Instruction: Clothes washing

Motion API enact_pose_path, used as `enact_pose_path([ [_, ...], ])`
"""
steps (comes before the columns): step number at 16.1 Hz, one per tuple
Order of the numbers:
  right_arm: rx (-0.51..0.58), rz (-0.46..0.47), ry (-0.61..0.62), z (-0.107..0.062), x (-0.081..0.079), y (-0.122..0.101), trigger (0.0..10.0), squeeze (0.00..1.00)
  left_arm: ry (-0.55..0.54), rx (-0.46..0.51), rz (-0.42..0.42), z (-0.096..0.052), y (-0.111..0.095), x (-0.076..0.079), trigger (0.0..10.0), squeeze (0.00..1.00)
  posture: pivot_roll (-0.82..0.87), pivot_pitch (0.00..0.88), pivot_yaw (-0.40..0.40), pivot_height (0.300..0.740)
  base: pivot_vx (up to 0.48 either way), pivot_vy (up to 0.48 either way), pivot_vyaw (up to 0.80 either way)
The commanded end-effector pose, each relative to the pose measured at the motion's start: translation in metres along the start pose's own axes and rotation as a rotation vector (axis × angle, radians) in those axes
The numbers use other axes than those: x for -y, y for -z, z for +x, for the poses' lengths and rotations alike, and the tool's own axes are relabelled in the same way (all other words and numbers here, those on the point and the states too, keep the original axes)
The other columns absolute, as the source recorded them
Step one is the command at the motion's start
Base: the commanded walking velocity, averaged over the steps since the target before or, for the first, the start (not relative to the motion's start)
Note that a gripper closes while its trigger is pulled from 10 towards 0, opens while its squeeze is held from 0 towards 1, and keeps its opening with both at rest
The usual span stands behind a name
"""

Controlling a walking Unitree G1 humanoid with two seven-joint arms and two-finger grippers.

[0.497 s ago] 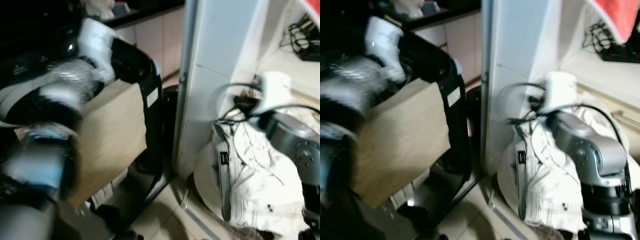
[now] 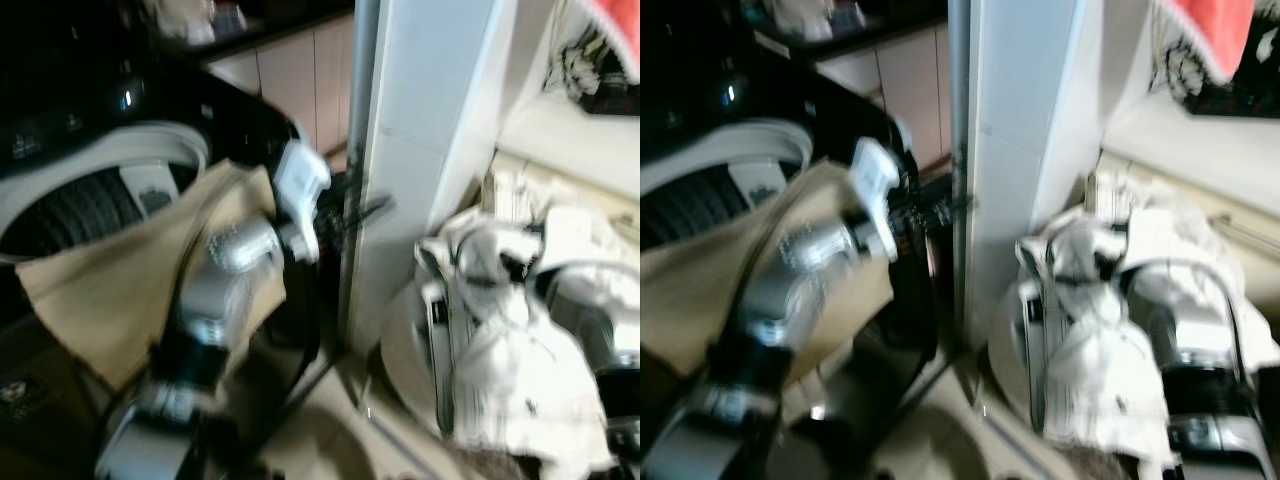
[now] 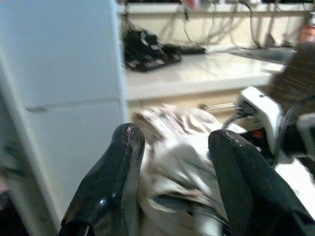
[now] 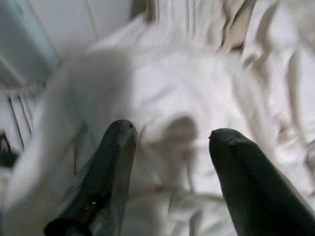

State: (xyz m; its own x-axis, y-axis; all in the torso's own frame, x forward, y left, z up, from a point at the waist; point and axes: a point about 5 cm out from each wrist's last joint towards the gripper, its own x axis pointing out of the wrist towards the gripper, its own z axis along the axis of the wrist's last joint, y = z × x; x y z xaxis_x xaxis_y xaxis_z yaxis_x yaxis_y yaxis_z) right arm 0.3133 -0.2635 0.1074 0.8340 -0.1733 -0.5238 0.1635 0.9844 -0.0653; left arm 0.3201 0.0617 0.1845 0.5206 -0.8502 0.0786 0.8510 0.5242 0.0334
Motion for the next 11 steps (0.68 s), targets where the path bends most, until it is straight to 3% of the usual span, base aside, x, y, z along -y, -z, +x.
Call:
enact_pose_path([
  [1,0.014,-0.025,-0.014,0.003,0.001,-0.001,10.0,1.00,0.015,-0.004,0.022,-0.003,-0.006,0.006,10.0,0.00,-0.10,0.000,0.069,0.740,0.000,0.000,0.00],
  [6,-0.063,-0.066,-0.016,0.016,0.004,0.009,10.0,1.00,0.086,-0.146,0.026,-0.021,0.010,0.026,10.0,0.00,-0.09,0.000,0.058,0.740,0.000,0.000,0.00],
  [7,-0.091,-0.076,-0.050,0.018,0.001,0.013,10.0,0.00,0.101,-0.178,0.039,-0.023,0.013,0.028,10.0,0.00,-0.09,0.000,0.059,0.740,0.000,0.000,0.00],
  [11,-0.193,-0.088,-0.171,0.019,-0.008,0.027,10.0,0.00,0.123,-0.241,0.052,-0.027,0.017,0.033,10.0,0.00,-0.09,0.000,0.058,0.740,0.000,0.000,0.00],
])
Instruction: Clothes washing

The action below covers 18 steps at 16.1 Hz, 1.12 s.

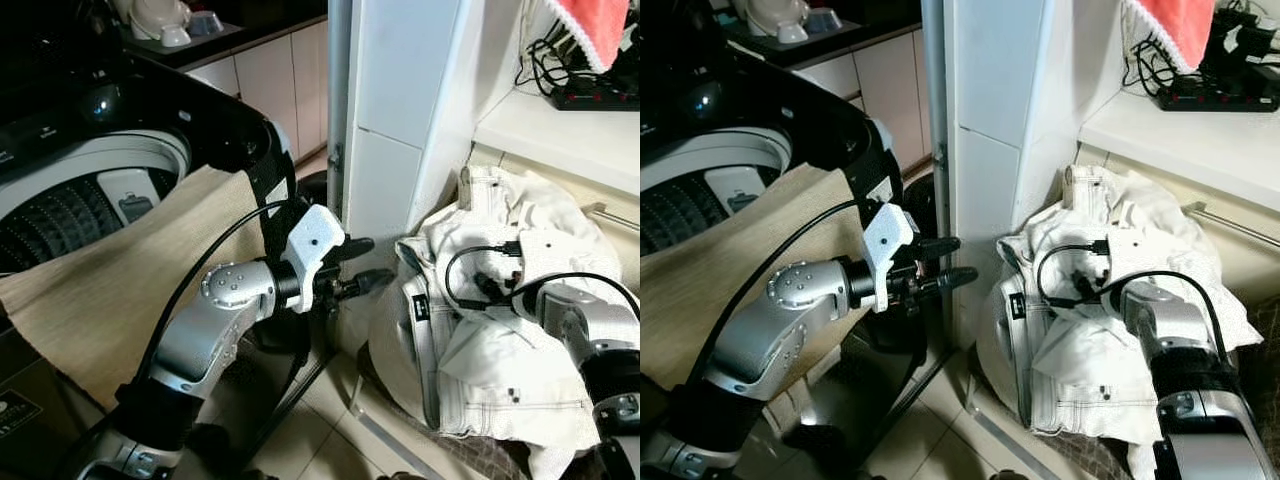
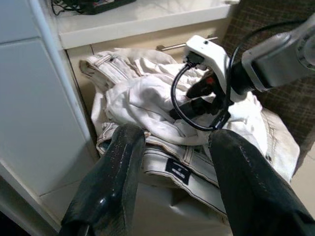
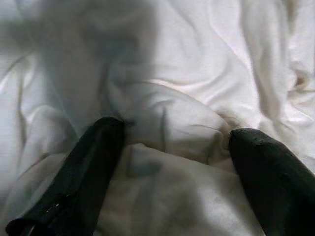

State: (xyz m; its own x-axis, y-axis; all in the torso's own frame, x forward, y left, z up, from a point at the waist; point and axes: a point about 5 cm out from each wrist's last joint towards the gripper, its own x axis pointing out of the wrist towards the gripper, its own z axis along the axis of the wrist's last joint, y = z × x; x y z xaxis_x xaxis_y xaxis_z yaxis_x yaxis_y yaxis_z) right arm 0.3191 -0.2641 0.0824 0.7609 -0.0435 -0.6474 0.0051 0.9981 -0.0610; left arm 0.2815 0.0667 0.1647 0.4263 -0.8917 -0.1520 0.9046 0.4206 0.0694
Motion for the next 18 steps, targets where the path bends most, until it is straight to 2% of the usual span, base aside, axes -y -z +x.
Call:
enact_pose_path([
  [1,-0.068,-0.007,-0.046,0.003,-0.007,0.011,7.4,0.00,0.008,-0.021,0.011,-0.002,0.001,0.003,10.0,0.00,-0.09,0.000,0.059,0.740,0.000,0.000,0.00],
  [2,-0.075,-0.003,-0.058,0.004,-0.008,0.012,3.1,0.00,0.012,-0.029,0.015,-0.002,0.001,0.003,10.0,0.00,-0.09,0.000,0.059,0.740,0.000,0.000,0.00],
  [3,-0.077,-0.003,-0.064,0.004,-0.009,0.013,0.0,0.00,0.013,-0.033,0.018,-0.002,0.001,0.003,10.0,0.00,-0.09,0.000,0.062,0.740,0.000,0.000,0.00],
  [12,-0.073,-0.010,-0.030,0.004,-0.002,0.012,0.0,0.00,-0.004,-0.044,0.029,0.000,-0.001,0.000,10.0,0.00,-0.09,0.000,0.063,0.740,0.000,0.000,0.00],
  [18,-0.024,0.003,0.001,0.000,0.005,0.005,0.0,0.00,-0.027,-0.037,0.039,0.001,-0.003,-0.003,10.0,0.00,-0.10,0.000,0.069,0.740,0.000,0.000,0.00],
])
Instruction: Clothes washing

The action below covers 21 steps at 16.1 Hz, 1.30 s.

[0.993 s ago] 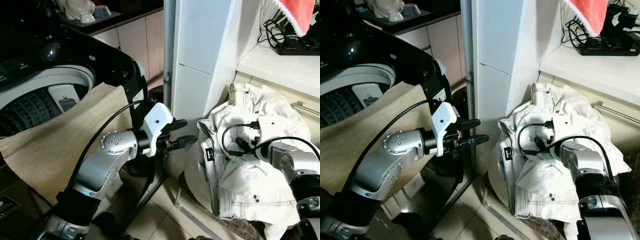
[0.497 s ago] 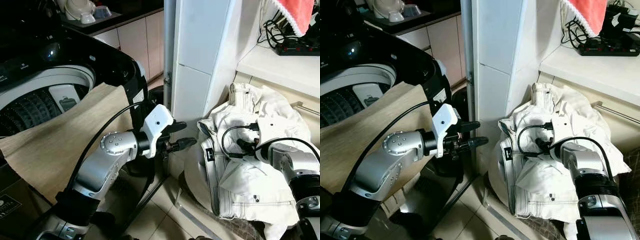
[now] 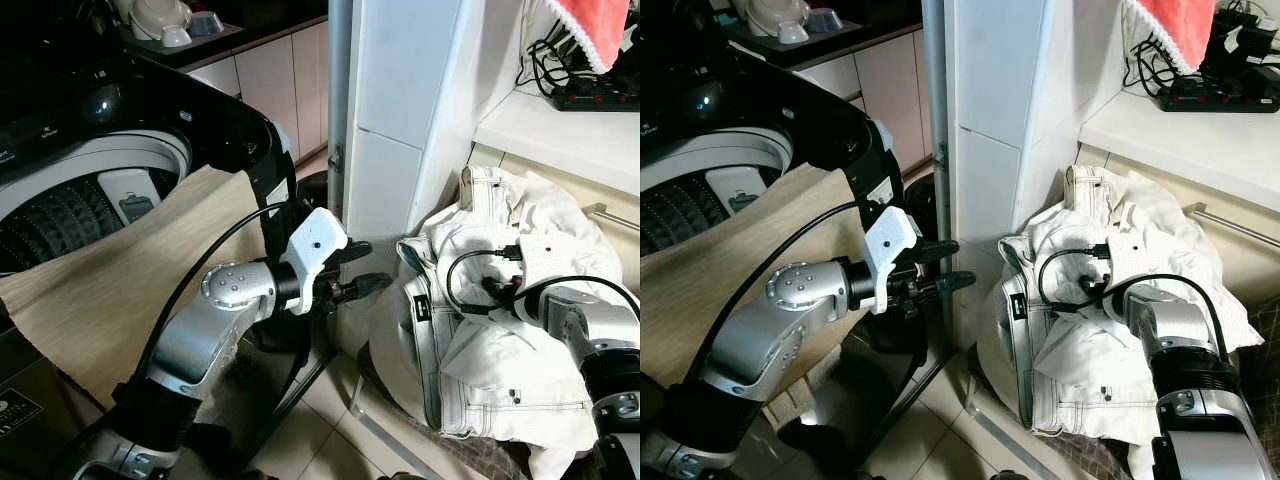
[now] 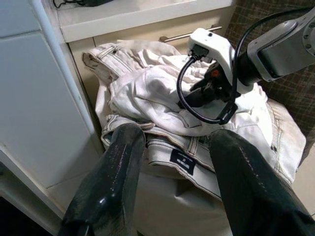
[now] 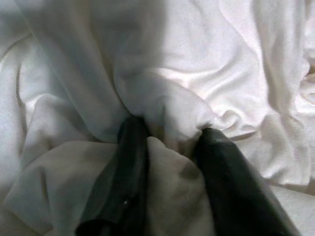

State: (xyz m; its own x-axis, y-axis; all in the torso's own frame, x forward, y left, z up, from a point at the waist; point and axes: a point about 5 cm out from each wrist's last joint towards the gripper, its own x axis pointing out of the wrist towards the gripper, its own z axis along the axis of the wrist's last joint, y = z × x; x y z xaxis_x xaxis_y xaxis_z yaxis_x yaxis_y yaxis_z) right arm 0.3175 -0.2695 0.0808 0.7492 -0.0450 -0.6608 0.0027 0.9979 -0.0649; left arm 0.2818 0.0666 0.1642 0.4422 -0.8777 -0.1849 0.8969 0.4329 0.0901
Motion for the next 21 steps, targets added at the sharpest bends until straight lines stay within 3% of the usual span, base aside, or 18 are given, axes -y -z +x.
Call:
enact_pose_path([
  [1,0.005,0.012,-0.001,-0.002,0.001,-0.001,0.0,0.00,-0.013,0.001,0.019,0.001,-0.004,-0.004,10.0,0.00,-0.10,0.000,0.071,0.740,0.000,0.000,0.00],
  [5,0.030,0.028,-0.011,-0.007,0.004,-0.008,0.0,0.00,-0.027,0.010,0.020,0.002,-0.006,-0.005,10.0,0.00,-0.10,0.000,0.066,0.740,0.000,0.000,0.00],
  [8,0.074,-0.035,0.002,-0.019,0.006,-0.019,0.0,0.00,-0.059,0.017,0.034,0.002,-0.009,-0.010,10.0,0.00,-0.10,0.000,0.059,0.740,0.000,0.000,0.00],
  [13,0.178,-0.106,0.052,-0.051,0.013,-0.048,0.0,0.00,-0.227,0.079,-0.007,0.000,-0.017,-0.030,10.0,0.00,-0.10,0.000,0.081,0.740,0.000,0.000,0.00],
  [16,0.284,-0.190,0.052,-0.086,0.012,-0.071,0.0,0.00,-0.364,0.203,-0.002,-0.003,-0.037,-0.050,10.0,0.00,-0.11,0.000,0.090,0.740,0.000,0.000,0.00],
  [19,0.397,-0.169,-0.038,-0.103,0.006,-0.090,0.0,0.00,-0.372,0.271,0.024,-0.002,-0.049,-0.052,10.0,0.00,-0.12,0.000,0.082,0.740,0.000,0.000,0.00],
  [21,0.528,-0.047,-0.198,-0.124,0.003,-0.111,0.0,0.00,-0.395,0.294,0.015,-0.001,-0.054,-0.053,10.0,0.00,-0.12,0.000,0.075,0.740,0.000,0.000,0.00],
])
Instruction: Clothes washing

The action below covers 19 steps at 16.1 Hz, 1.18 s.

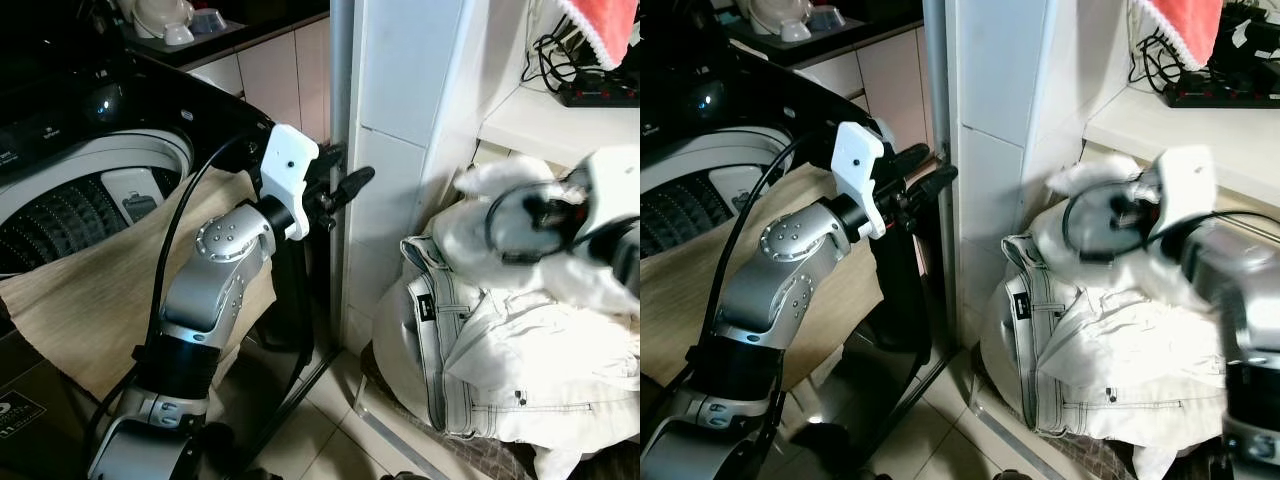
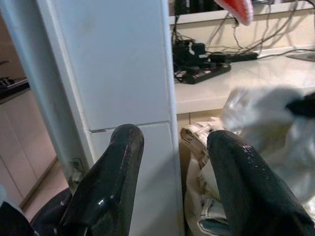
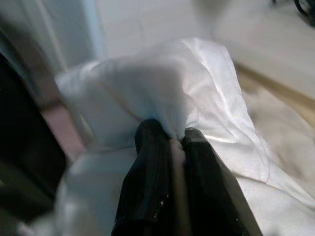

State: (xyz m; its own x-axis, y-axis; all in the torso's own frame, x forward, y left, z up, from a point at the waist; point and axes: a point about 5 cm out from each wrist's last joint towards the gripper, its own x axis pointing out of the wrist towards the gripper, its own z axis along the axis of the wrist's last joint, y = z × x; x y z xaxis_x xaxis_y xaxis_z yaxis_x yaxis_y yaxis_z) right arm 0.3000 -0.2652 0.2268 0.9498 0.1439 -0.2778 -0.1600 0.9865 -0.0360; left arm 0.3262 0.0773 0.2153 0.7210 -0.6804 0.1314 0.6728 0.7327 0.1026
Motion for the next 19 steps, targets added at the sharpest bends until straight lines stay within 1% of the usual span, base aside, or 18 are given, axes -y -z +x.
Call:
enact_pose_path([
  [1,0.100,0.028,-0.050,-0.007,-0.004,-0.022,0.0,0.00,-0.013,0.018,0.010,0.002,-0.007,-0.003,10.0,0.00,-0.12,0.000,0.075,0.740,0.000,0.000,0.00],
  [2,0.160,0.074,-0.090,-0.012,-0.004,-0.034,0.0,0.00,-0.002,0.053,0.000,0.004,-0.012,0.000,10.0,0.00,-0.12,0.000,0.068,0.740,0.000,0.000,0.00],
  [3,0.247,0.112,-0.188,-0.017,-0.009,-0.048,0.0,0.00,0.008,0.134,-0.033,0.011,-0.024,0.004,10.0,0.00,-0.12,0.000,0.065,0.740,0.000,0.000,0.00],
  [4,0.326,0.157,-0.303,-0.022,-0.016,-0.058,0.0,0.00,0.041,0.207,-0.077,0.018,-0.036,0.011,10.0,0.00,-0.12,0.000,0.059,0.740,0.000,0.000,0.00],
  [5,0.353,0.187,-0.358,-0.024,-0.020,-0.062,0.0,0.00,0.076,0.238,-0.122,0.022,-0.041,0.017,10.0,0.03,-0.12,0.000,0.057,0.740,0.000,0.000,0.00],
  [6,0.373,0.216,-0.406,-0.026,-0.024,-0.065,0.0,0.00,0.146,0.265,-0.192,0.025,-0.047,0.025,10.0,1.00,-0.12,0.000,0.059,0.740,0.000,0.000,0.00],
  [7,0.392,0.251,-0.453,-0.026,-0.031,-0.069,0.0,0.00,0.213,0.273,-0.208,0.028,-0.052,0.037,10.0,1.00,-0.12,0.000,0.060,0.740,0.000,0.000,0.00],
  [9,0.411,0.286,-0.507,-0.027,-0.040,-0.073,0.0,0.00,0.270,0.275,-0.238,0.032,-0.053,0.049,10.0,1.00,-0.12,0.000,0.060,0.740,0.000,0.000,0.00],
  [10,0.416,0.297,-0.533,-0.028,-0.045,-0.075,0.0,0.00,0.297,0.259,-0.245,0.033,-0.050,0.055,10.0,1.00,-0.13,0.000,0.056,0.740,0.000,0.000,0.00],
  [12,0.418,0.299,-0.567,-0.028,-0.053,-0.078,0.0,0.00,0.321,0.223,-0.244,0.032,-0.043,0.063,10.0,1.00,-0.13,0.000,0.053,0.740,0.000,0.000,0.00],
  [14,0.419,0.300,-0.597,-0.028,-0.061,-0.083,0.0,0.00,0.368,0.210,-0.267,0.029,-0.040,0.071,10.0,1.00,-0.13,0.000,0.047,0.740,0.000,0.000,0.00],
  [15,0.418,0.299,-0.600,-0.028,-0.063,-0.083,0.0,0.00,0.375,0.199,-0.260,0.029,-0.038,0.072,10.0,1.00,-0.13,0.000,0.047,0.740,0.000,0.000,0.00],
  [16,0.416,0.301,-0.602,-0.028,-0.064,-0.084,0.0,0.00,0.383,0.171,-0.206,0.028,-0.033,0.074,10.0,1.00,-0.13,0.000,0.046,0.740,0.000,0.000,0.00],
  [17,0.416,0.301,-0.602,-0.028,-0.065,-0.084,0.0,0.00,0.377,0.163,-0.194,0.028,-0.032,0.073,10.0,0.33,-0.13,0.000,0.046,0.740,0.000,0.000,0.00],
  [18,0.413,0.300,-0.601,-0.029,-0.065,-0.084,0.0,0.00,0.344,0.147,-0.189,0.028,-0.029,0.070,4.2,0.00,-0.13,0.000,0.046,0.740,0.000,0.000,0.00],
  [19,0.412,0.300,-0.600,-0.029,-0.065,-0.084,0.0,0.00,0.329,0.149,-0.199,0.029,-0.029,0.068,4.2,0.00,-0.13,0.000,0.048,0.740,0.000,0.000,0.00],
])
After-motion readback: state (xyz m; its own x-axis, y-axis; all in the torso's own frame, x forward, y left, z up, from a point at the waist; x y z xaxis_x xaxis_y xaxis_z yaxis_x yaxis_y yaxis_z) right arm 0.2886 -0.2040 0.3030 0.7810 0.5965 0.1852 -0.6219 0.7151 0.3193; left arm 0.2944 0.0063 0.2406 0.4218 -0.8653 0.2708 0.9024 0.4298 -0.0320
